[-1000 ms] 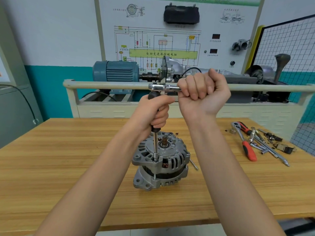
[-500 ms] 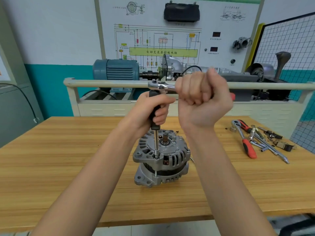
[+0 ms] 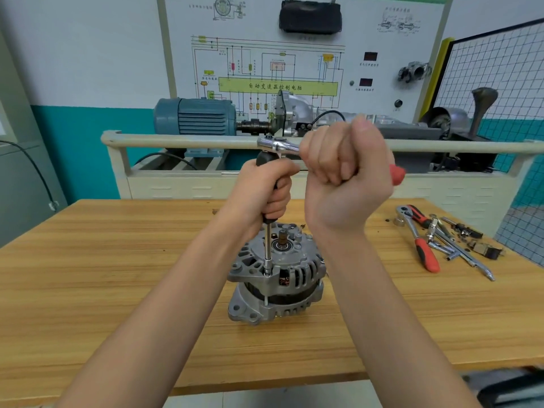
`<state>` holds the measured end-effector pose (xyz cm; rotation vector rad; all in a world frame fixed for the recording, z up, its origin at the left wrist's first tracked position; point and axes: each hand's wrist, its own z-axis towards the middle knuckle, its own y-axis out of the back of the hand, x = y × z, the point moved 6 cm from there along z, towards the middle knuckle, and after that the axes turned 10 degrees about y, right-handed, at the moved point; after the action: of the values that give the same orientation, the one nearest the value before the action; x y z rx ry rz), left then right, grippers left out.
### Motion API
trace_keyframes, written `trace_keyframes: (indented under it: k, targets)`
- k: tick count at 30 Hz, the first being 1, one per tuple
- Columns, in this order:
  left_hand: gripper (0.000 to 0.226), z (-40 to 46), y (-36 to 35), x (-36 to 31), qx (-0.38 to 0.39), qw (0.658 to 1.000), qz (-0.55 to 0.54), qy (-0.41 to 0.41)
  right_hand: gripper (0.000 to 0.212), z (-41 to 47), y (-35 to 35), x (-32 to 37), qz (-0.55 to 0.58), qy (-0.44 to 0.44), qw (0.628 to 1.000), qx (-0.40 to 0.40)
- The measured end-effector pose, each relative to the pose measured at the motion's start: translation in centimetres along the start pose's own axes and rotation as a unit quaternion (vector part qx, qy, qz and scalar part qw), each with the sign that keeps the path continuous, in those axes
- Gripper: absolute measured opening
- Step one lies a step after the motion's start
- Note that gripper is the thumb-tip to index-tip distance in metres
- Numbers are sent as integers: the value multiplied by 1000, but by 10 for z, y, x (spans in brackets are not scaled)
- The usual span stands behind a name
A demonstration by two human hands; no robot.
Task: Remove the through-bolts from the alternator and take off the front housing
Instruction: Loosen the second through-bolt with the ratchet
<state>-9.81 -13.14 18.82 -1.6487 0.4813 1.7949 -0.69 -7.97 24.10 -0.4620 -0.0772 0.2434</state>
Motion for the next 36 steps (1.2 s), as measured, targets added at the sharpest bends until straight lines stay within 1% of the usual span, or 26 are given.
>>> trace_keyframes:
  k: [2,3,4,5,7,9,11,13,15,16,18,21,23,25,27,29,30,31,32,34,36]
  targets:
    - [52,-1,1,0,-58,998,13,-19,38,-8,-11,6,-98,60,993,32]
    - [46,-3,2,0,-80,996,18,-29,36,-12,-14,8,-130,76,988,39]
    - [41,-3,3,0,-90,995,22,-36,36,-13,-15,8,-143,82,986,40]
    - [39,-3,4,-1,-81,996,22,-39,36,-13,-15,8,-138,81,986,40]
    - [44,-1,4,-1,-18,999,15,-35,39,-7,-11,6,-83,54,994,43]
    - [42,-3,4,-3,68,997,-3,-24,43,3,-3,0,3,-10,999,34]
    - [32,-4,2,-4,148,989,-18,-6,49,11,11,-9,101,-91,991,-19]
    - [29,-6,-4,-4,198,980,-7,8,49,14,27,-18,196,-161,961,-107]
    - [35,-5,-12,-2,221,975,19,25,48,13,41,-25,267,-192,927,-178]
    - [39,-3,-15,0,221,974,22,36,48,13,45,-27,286,-193,918,-197]
    - [43,0,-15,4,202,978,8,50,47,13,48,-26,279,-184,920,-206]
    - [46,2,-9,4,147,988,-8,38,48,10,41,-19,211,-157,950,-168]
    - [50,2,-4,4,92,995,-8,27,51,9,29,-13,146,-118,976,-107]
    - [51,1,-1,2,28,1000,-2,13,50,7,13,-6,75,-62,995,-32]
    - [50,-1,0,1,-33,999,4,-11,43,0,-1,2,-20,7,999,30]
    - [51,-3,0,1,-80,996,14,-34,34,-7,-12,8,-122,61,988,69]
    - [53,-4,1,1,-94,995,20,-40,31,-9,-14,10,-143,71,984,78]
    - [55,-4,2,1,-93,994,25,-40,33,-9,-13,10,-139,70,984,80]
    - [54,-4,3,1,-76,996,30,-36,38,-6,-11,9,-112,56,989,78]
    - [48,-3,1,-2,3,999,43,-23,42,3,-2,4,-18,-4,998,59]
    - [39,-5,1,-6,89,994,57,-21,45,11,12,-5,86,-88,992,1]
